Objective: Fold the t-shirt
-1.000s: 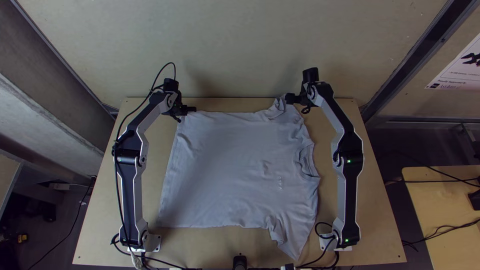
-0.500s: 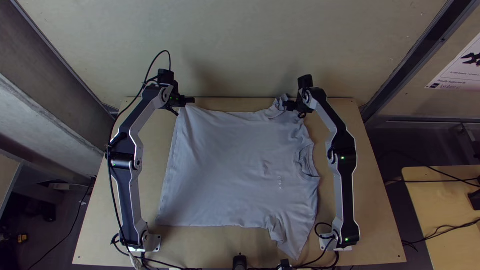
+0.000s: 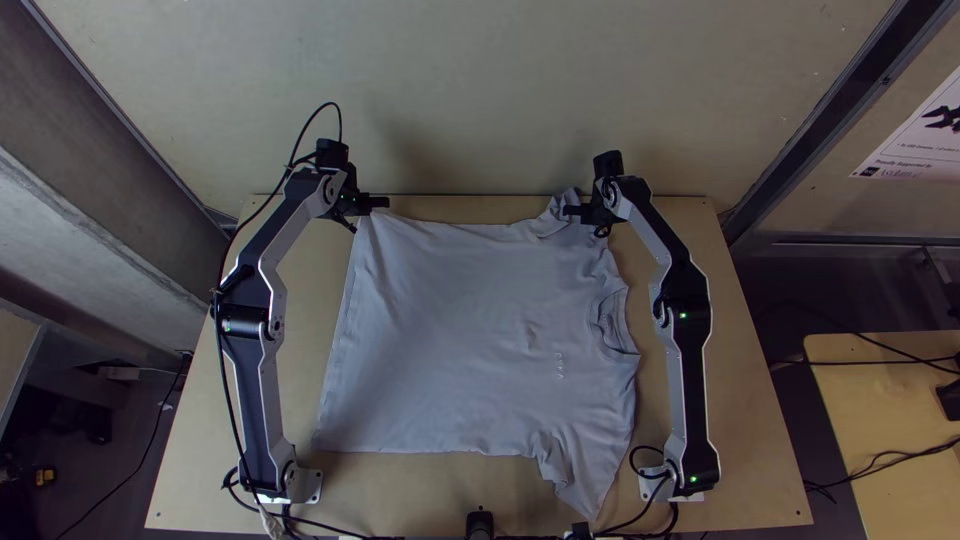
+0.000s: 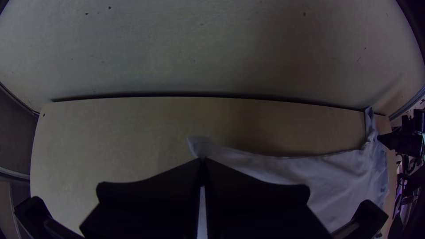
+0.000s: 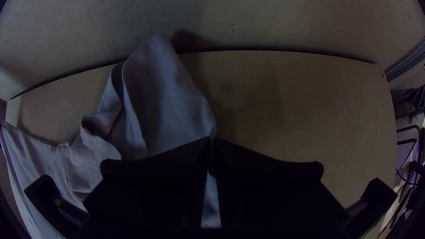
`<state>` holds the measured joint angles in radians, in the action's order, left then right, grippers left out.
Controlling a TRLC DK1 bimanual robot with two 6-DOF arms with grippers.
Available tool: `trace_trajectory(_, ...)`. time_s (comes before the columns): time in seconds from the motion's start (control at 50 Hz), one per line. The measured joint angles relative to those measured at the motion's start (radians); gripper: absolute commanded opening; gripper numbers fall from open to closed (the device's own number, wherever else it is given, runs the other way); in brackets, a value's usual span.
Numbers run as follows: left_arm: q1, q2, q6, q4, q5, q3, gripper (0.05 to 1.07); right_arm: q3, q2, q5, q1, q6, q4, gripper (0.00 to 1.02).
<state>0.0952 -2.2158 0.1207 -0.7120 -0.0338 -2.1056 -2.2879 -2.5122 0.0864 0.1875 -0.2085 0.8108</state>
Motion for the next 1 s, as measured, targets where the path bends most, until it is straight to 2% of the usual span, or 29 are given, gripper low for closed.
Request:
trace_trajectory(0.42,-0.043,0.003,-0.001,-0.008,0.027,0.076,0.08,0.029,0.059,0.000,-0.026,0.004,0.085,0.02)
trace_trajectory(1.0,-0.032,0.183,0.003,-0.005,0.034,0.208,0.08,0.332,0.367,0.000,-0.010,0.007,0.093,0.02)
